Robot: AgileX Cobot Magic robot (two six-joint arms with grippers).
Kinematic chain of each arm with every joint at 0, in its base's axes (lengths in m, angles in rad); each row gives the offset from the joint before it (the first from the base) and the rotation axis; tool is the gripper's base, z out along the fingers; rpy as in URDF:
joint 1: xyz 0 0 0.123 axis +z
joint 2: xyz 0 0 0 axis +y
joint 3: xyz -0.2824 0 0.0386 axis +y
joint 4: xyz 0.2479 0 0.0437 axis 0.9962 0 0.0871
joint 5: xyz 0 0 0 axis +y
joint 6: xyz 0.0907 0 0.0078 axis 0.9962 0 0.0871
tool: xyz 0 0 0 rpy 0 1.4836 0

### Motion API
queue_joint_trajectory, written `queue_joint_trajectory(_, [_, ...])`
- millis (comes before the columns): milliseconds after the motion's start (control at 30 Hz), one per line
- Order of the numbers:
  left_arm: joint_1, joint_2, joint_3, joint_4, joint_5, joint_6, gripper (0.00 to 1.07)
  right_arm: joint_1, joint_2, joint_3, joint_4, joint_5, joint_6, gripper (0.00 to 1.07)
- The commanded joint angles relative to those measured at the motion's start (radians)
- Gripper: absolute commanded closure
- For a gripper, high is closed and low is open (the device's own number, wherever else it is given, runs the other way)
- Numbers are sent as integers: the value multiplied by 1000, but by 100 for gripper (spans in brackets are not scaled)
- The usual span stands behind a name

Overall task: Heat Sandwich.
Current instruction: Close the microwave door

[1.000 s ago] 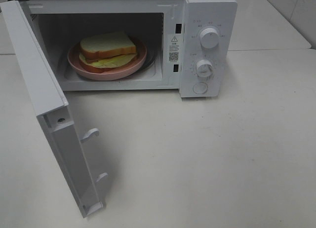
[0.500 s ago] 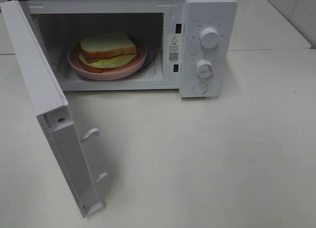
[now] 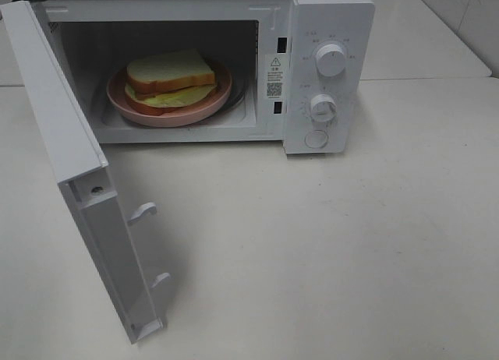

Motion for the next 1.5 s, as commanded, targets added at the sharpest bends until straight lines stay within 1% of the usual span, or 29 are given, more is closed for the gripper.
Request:
queue_joint_trajectory(33, [1,59,-17,11,-58,0,13,-5,-28,1,3,-12,-7,31])
queue_joint_trajectory(100, [1,92,-17,11,-69,0,18,-5,-28,1,3,-12,-7,31])
queue_joint_trajectory(167, [1,128,-17,11,-94,0,26,-5,-28,1,3,-12,-7,31])
queue_joint_trajectory(200, [1,128,-17,11,-94,0,26,-5,-28,1,3,-12,-7,31])
queue_joint_trajectory(233, [1,165,-17,11,-127,0,37,-5,-28,1,3,-12,-7,31])
queue_joint_trajectory(333, [1,216,-17,10,-172,0,56,-5,-28,1,3,-12,-7,31])
queue_joint_trajectory(367, [1,216,-17,10,-172,0,56,-5,-28,1,3,-12,-7,31])
queue_joint_trajectory(400, [1,250,-17,10,-204,0,69,-5,-28,1,3,-12,-7,31])
queue_joint_trajectory(500, [1,309,-17,12,-243,0,88,-5,-28,1,3,-12,-7,31])
queue_joint_trajectory(533, [1,309,-17,12,-243,0,88,-5,-28,1,3,-12,-7,31])
queue_joint_trajectory(567, [1,355,-15,17,-283,0,103,-5,-28,1,3,-12,-7,31])
queue_joint_trajectory(600, [1,373,-10,19,-303,0,107,-5,-28,1,3,-12,-7,31])
queue_joint_trajectory(633, [1,394,-1,24,-336,1,107,-5,-28,1,3,-12,-7,31])
queue_joint_trajectory(667, [1,430,21,25,-407,1,107,-5,-28,1,3,-12,-7,31])
queue_joint_trajectory(700, [1,430,21,25,-407,1,107,-5,-28,1,3,-12,-7,31])
queue_joint_trajectory(800, [1,485,64,25,-529,1,107,-5,-28,1,3,-12,-7,31])
queue_joint_trajectory(833, [1,515,92,25,-616,1,107,-5,-28,1,3,-12,-7,31])
queue_joint_trajectory(867, [1,515,92,25,-616,1,107,-5,-28,1,3,-12,-7,31])
queue_joint_trajectory(967, [1,560,138,25,-732,1,107,-5,-28,1,3,-12,-7,31])
queue_joint_trajectory(1000, [1,560,138,25,-732,1,107,-5,-28,1,3,-12,-7,31])
queue_joint_trajectory(1033, [1,593,164,25,-806,1,107,-5,-28,1,3,-12,-7,31])
queue_joint_trajectory(1100, [1,624,191,25,-893,1,107,-5,-28,1,3,-12,-7,31])
queue_joint_trajectory(1133, [1,661,220,25,-986,1,107,-5,-28,1,3,-12,-7,31])
queue_joint_trajectory(1167, [1,677,232,25,-1018,1,107,-5,-28,1,3,-12,-7,31])
queue_joint_trajectory(1200, [1,677,232,25,-1018,1,107,-5,-28,1,3,-12,-7,31])
queue_joint_trajectory(1267, [1,714,247,25,-1099,1,107,-5,-28,1,3,-12,-7,31])
queue_joint_trajectory(1300, [1,766,251,25,-1168,1,107,-5,-28,1,3,-12,-7,31])
queue_joint_trajectory(1433, [1,835,251,33,-1268,1,107,-5,-28,1,3,-12,-7,31])
queue_joint_trajectory(1500, [1,918,251,33,-1366,1,107,-5,-28,1,3,-12,-7,31])
